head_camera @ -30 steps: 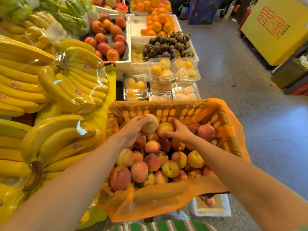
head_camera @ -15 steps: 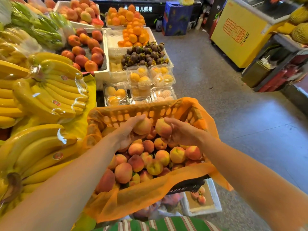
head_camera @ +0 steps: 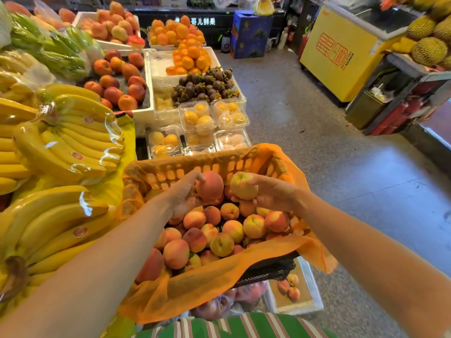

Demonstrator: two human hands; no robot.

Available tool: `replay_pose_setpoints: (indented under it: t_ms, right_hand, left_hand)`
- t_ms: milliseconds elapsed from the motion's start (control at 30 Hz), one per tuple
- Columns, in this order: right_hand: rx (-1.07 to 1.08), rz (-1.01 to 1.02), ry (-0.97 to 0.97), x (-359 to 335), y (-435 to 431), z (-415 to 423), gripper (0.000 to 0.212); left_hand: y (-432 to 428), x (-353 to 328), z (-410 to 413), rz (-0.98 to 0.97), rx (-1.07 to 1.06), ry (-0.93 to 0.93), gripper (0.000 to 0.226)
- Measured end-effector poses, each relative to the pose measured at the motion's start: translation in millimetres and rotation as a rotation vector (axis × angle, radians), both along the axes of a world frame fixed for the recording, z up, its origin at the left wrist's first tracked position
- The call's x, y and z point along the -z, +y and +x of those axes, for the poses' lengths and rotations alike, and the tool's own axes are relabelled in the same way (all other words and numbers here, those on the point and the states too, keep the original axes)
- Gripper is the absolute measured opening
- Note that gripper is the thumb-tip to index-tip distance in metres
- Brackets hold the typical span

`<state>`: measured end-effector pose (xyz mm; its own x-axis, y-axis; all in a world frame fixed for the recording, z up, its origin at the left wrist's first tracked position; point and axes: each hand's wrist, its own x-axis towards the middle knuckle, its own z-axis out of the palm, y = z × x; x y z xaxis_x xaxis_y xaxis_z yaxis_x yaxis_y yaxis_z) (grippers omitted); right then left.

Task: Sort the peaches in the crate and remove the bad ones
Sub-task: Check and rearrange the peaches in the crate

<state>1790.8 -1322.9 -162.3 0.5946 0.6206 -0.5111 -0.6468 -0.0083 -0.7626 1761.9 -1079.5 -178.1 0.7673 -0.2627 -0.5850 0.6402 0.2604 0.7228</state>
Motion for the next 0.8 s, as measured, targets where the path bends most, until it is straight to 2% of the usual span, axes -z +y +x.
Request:
replay_pose_setpoints:
  t_ms: [67, 100, 133, 267, 367, 533, 700, 800]
  right_hand:
    - [-0.025, -0.038, -0.026, 0, 0, 2, 0.082]
    - [-0.030, -0.064, -0.053, 2, 0, 4, 0.083]
    - [-0.023, -0.088, -0.070, 2, 0, 5, 0.076]
    - [-0.002, -0.222, -0.137, 5, -3, 11, 0.050]
    - [-0.067, -0.487, -0.311, 7, -7, 12, 0.051]
    - [-0.379, -0.792, -0.627, 23, -4, 12, 0.056]
    - [-0.664, -1.083, -0.957, 46, 17, 17, 0.058]
    - [-0.756, -1.171, -1.028, 57, 25, 18, 0.051]
  left_hand:
    - [-4, -3, 1, 0.001, 0.014, -0.010, 0.062]
    - [-6, -6, 1, 0.016, 0.022, -0.013, 0.061]
    - [-7, -7, 2, 0.051, 0.038, -0.025, 0.060]
    - [-10, -7, 4, 0.220, 0.142, -0.105, 0.027]
    - [-8, -1, 6, 0.350, 0.154, -0.104, 0.036]
    - [-3, 14, 3, 0.507, 0.110, -0.066, 0.053]
    - [8, 20, -3, 0.519, 0.119, -0.063, 0.046]
    - [16, 25, -4, 0.533, 0.100, -0.051, 0.046]
